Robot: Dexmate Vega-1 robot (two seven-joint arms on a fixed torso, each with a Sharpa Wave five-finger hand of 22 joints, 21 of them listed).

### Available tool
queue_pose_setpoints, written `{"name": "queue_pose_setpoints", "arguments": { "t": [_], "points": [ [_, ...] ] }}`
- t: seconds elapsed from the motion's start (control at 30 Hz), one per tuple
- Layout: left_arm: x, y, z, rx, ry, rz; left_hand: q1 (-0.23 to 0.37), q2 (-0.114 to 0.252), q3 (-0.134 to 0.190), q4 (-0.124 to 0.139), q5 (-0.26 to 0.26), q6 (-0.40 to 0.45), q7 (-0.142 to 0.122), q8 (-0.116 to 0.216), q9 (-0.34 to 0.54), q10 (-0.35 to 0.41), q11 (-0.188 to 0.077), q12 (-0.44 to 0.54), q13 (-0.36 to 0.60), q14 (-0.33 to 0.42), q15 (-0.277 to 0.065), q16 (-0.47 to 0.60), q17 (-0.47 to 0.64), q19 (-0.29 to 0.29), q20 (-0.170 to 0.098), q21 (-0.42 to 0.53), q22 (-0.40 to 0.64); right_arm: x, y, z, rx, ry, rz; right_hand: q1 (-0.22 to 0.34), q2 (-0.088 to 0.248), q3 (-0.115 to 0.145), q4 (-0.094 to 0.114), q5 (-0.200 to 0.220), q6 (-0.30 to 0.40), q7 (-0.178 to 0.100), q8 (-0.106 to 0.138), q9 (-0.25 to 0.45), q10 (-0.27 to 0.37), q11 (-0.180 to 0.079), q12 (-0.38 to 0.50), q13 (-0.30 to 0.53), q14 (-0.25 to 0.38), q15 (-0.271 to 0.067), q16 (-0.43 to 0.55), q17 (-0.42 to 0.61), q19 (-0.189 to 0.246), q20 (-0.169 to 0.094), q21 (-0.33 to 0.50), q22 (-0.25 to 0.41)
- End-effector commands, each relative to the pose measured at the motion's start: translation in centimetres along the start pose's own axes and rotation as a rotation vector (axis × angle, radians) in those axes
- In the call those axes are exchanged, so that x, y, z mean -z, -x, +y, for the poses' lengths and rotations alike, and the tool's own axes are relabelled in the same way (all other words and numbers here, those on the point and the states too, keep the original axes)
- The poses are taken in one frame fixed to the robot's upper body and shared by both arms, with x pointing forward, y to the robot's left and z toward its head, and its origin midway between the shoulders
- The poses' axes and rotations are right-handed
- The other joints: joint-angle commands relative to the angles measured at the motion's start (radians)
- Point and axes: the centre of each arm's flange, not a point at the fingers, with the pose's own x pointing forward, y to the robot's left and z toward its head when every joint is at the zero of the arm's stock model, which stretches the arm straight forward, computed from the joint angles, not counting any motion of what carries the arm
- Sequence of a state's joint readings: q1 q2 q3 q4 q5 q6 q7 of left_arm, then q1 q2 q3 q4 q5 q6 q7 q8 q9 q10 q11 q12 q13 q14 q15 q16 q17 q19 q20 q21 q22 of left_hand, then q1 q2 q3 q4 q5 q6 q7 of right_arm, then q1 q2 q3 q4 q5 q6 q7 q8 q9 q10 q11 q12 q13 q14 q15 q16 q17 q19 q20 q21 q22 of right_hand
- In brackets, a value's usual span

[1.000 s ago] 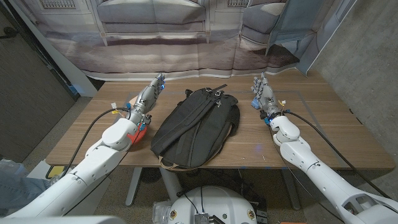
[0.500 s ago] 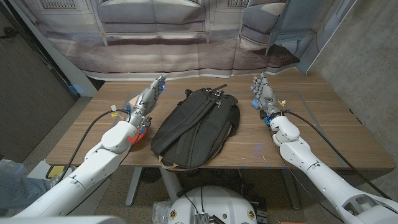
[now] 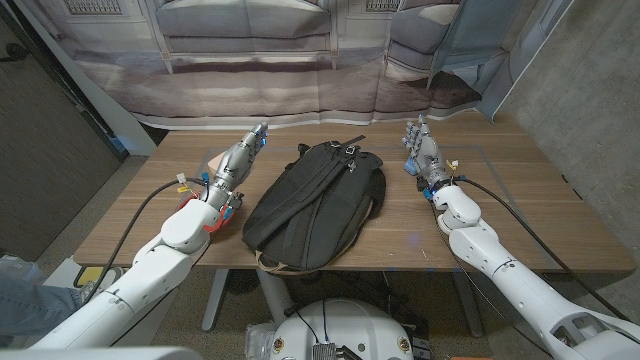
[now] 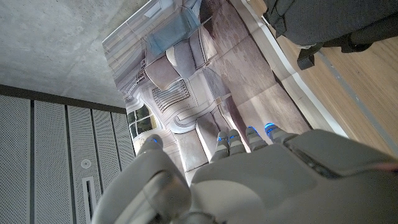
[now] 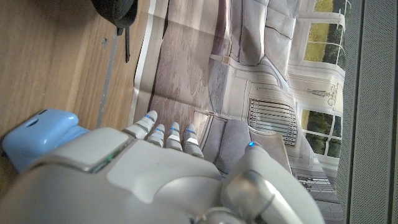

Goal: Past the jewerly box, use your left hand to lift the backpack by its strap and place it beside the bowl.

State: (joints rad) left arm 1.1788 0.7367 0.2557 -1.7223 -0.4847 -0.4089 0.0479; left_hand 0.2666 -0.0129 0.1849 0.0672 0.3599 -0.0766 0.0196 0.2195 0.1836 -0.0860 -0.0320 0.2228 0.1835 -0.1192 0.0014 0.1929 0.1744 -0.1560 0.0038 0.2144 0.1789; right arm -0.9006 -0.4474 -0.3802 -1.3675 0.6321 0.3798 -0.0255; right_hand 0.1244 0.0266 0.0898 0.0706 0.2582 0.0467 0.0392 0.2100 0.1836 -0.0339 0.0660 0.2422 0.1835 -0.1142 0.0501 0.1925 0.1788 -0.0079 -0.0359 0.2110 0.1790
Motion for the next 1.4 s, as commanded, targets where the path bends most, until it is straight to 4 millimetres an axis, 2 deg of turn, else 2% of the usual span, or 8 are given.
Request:
{"name": "queue_pose_setpoints", "arguments": {
  "t": [0.03,0.5,1.1,1.4],
  "points": [
    [0.0,1.4,0.0,-0.011,-0.016,-0.019,0.011,0.001,-0.004,-0.004,0.000,0.011,-0.002,0.003,0.003,0.011,-0.002,0.005,0.003,0.009,-0.001,0.007,0.005,0.006,0.001,0.000,0.002,-0.1,0.1,0.3,0.002,0.003,0.002,0.012,0.001,0.001,-0.005,-0.002,0.009,0.003,-0.002,0.004,0.008,0.008,0.005,0.002,0.006,0.002,0.004,0.005,0.006,-0.014,0.000,0.004],
    [-0.3,1.6,0.1,0.014,-0.039,-0.054,0.016,0.001,-0.007,-0.006,0.000,0.026,-0.002,0.004,0.003,0.023,-0.005,0.006,0.003,0.020,-0.005,0.007,0.005,0.011,0.003,-0.001,0.002,0.2,0.4,0.5,0.014,0.002,-0.001,0.012,0.003,0.000,-0.005,-0.004,0.013,0.003,-0.002,0.004,0.013,0.008,0.004,0.002,0.009,0.002,0.003,0.005,0.009,-0.013,0.000,0.004],
    [-0.9,3.9,0.8,0.001,-0.085,-0.094,0.022,0.000,-0.012,-0.008,0.000,0.039,-0.005,0.004,0.003,0.039,-0.006,0.006,0.003,0.034,-0.007,0.007,0.005,0.020,0.007,-0.001,0.001,0.5,0.5,1.2,0.018,-0.006,0.004,0.013,0.005,-0.002,-0.006,-0.006,0.015,0.003,-0.003,0.004,0.015,0.008,0.001,0.002,0.011,0.001,0.001,0.005,0.011,-0.013,-0.001,0.005],
    [-0.9,4.1,0.7,0.003,-0.099,-0.110,0.026,-0.001,-0.014,-0.010,0.001,0.050,-0.007,0.005,0.003,0.049,-0.012,0.007,0.003,0.042,-0.009,0.007,0.005,0.026,0.007,0.000,0.001,0.5,0.6,1.3,0.012,-0.006,0.000,0.013,0.005,-0.003,-0.007,-0.007,0.015,0.003,-0.004,0.004,0.015,0.008,0.000,0.002,0.012,0.003,0.001,0.006,0.011,-0.013,-0.002,0.005]
  ]
}}
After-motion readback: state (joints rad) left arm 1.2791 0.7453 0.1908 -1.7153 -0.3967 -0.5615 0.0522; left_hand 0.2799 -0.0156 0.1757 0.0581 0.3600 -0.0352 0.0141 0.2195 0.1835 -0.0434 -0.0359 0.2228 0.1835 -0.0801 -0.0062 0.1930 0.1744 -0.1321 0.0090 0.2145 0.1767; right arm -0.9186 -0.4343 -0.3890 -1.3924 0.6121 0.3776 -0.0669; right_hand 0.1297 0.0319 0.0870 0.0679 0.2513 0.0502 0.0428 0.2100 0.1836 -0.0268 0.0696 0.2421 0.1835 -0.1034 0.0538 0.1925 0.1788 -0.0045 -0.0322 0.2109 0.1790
